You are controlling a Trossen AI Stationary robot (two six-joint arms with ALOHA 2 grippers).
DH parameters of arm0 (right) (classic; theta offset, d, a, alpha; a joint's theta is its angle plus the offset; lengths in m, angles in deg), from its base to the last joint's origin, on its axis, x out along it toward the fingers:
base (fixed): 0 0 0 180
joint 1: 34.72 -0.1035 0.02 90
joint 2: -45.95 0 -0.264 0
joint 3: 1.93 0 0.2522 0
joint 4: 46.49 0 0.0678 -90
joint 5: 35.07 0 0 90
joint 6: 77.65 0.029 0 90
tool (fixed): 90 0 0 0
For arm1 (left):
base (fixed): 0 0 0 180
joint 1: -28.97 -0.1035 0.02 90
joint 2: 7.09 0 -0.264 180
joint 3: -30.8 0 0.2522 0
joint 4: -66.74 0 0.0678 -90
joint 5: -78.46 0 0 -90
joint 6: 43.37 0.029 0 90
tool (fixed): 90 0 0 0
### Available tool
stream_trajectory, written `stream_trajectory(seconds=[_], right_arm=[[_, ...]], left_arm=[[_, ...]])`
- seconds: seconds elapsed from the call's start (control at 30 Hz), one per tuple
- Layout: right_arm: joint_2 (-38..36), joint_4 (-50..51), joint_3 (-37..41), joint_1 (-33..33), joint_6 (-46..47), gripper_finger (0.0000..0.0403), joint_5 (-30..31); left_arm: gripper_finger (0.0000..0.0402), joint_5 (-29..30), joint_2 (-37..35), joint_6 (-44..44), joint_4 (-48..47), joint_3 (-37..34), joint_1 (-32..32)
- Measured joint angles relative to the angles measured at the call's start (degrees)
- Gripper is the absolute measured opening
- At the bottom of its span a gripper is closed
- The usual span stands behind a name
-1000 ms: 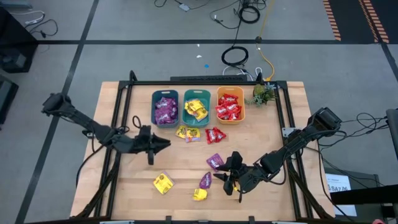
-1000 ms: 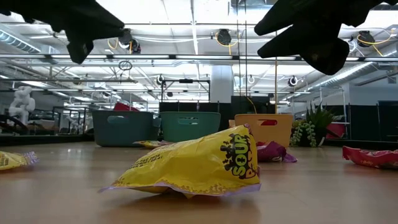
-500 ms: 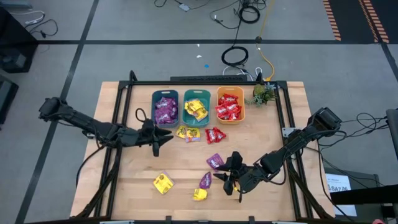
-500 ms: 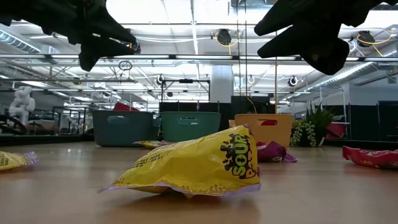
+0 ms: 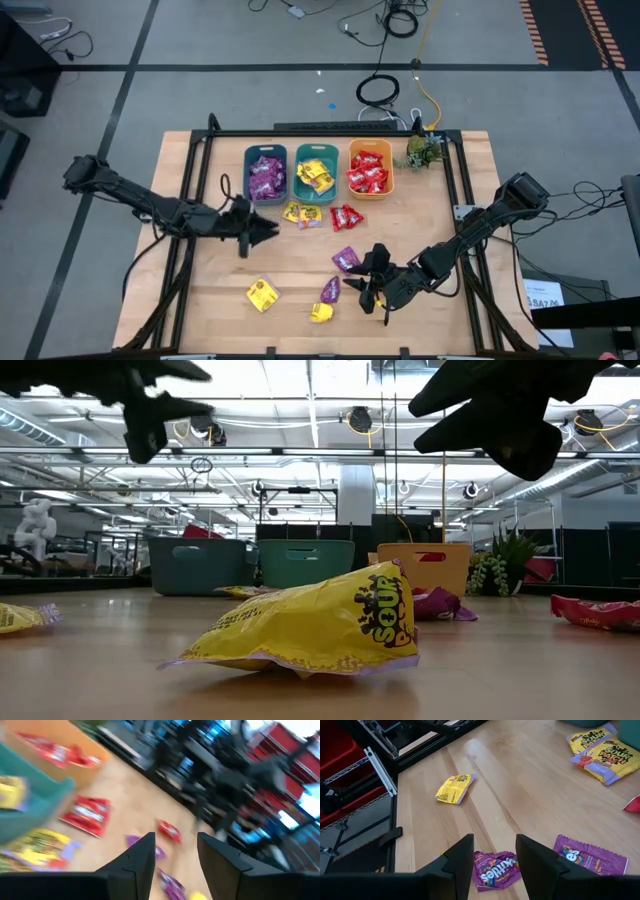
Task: Sort candy
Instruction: Put the yellow candy into the green bin
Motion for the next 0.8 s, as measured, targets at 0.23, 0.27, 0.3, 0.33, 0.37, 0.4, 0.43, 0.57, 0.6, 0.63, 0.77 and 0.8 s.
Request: stream_trajectory(seconds=[0.23,0.27,0.3,0.33,0.37,0.4,0.43,0.57,0.6,0.63,0.77,0.8], right_arm=[[0.0,0.0,0.0,-0.1,1.8,0.0139,0.0],[0.0,0.0,0.0,-0.1,1.9,0.0139,0.0],[0.0,-0.1,0.0,-0.2,2.2,0.0139,0.0],[0.0,-0.1,0.0,-0.3,2.5,0.0139,0.0],[0.0,-0.1,0.0,-0.4,2.7,0.0139,0.0],[0.0,0.0,0.0,-0.5,2.8,0.0139,0.0],[0.0,-0.1,0.0,-0.7,2.8,0.0139,0.0],[0.0,-0.1,0.0,-1.2,2.8,0.0139,0.0],[0.0,-0.1,0.0,-1.2,2.8,0.0139,0.0],[0.0,-0.1,0.0,-1.3,2.8,0.0139,0.0],[0.0,-0.1,0.0,-1.2,3.0,0.0139,0.0],[0.0,-0.1,0.0,-1.2,3.0,0.0139,0.0]], left_arm=[[0.0155,6.1,2.7,4.5,0.2,0.3,12.3],[0.0155,8.1,3.9,5.4,0.1,0.7,14.6],[0.0155,10.1,5.4,6.1,0.1,1.4,16.9],[0.0155,12.0,7.2,7.2,0.1,2.1,19.0],[0.0155,13.5,9.1,7.7,0.0,2.9,21.0],[0.0155,14.9,11.1,8.5,-0.5,3.5,22.8],[0.0155,16.0,13.1,8.8,-1.4,4.2,24.4],[0.0155,17.6,21.0,8.9,-2.8,5.9,28.3],[0.0155,17.4,22.7,8.9,-2.7,6.0,28.9],[0.0155,16.6,24.4,8.9,-2.8,6.0,29.3],[0.0155,15.9,30.2,7.8,-2.8,6.0,30.4],[0.0155,15.9,31.4,6.9,-2.5,6.0,30.3]])
